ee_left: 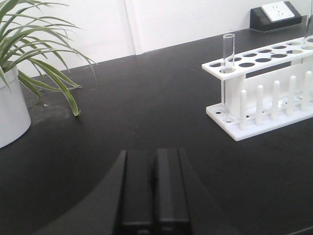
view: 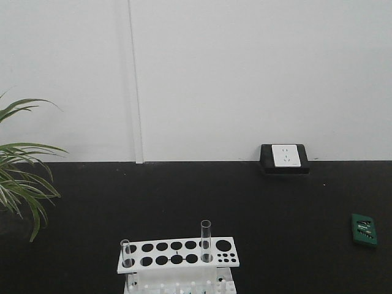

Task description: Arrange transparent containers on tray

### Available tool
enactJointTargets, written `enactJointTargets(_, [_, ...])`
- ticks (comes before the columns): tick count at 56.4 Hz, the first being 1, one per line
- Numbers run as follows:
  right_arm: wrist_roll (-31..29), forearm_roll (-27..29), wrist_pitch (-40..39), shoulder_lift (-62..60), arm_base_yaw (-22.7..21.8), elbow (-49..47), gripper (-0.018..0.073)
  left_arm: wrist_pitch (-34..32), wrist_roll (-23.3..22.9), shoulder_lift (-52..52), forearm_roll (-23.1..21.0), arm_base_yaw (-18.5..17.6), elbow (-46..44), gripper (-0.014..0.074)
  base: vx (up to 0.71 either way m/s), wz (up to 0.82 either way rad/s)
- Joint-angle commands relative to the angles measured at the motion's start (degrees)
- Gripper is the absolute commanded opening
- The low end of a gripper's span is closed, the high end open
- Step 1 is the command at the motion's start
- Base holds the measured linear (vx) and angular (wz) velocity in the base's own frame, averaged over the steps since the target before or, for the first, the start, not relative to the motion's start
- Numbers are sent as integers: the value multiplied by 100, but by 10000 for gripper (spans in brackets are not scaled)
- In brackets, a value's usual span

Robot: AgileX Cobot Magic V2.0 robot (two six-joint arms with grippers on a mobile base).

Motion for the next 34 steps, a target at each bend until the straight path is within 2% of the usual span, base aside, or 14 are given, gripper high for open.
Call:
enactJointTargets(1, [-42,-38,-445,-69,-28,68,-8,-522,-2,-5,-16,5,-20,-6,0,0])
enactJointTargets(34, [-42,-38,-445,-69,-28,68,-8,-522,-2,-5,-16,5,-20,-6,0,0])
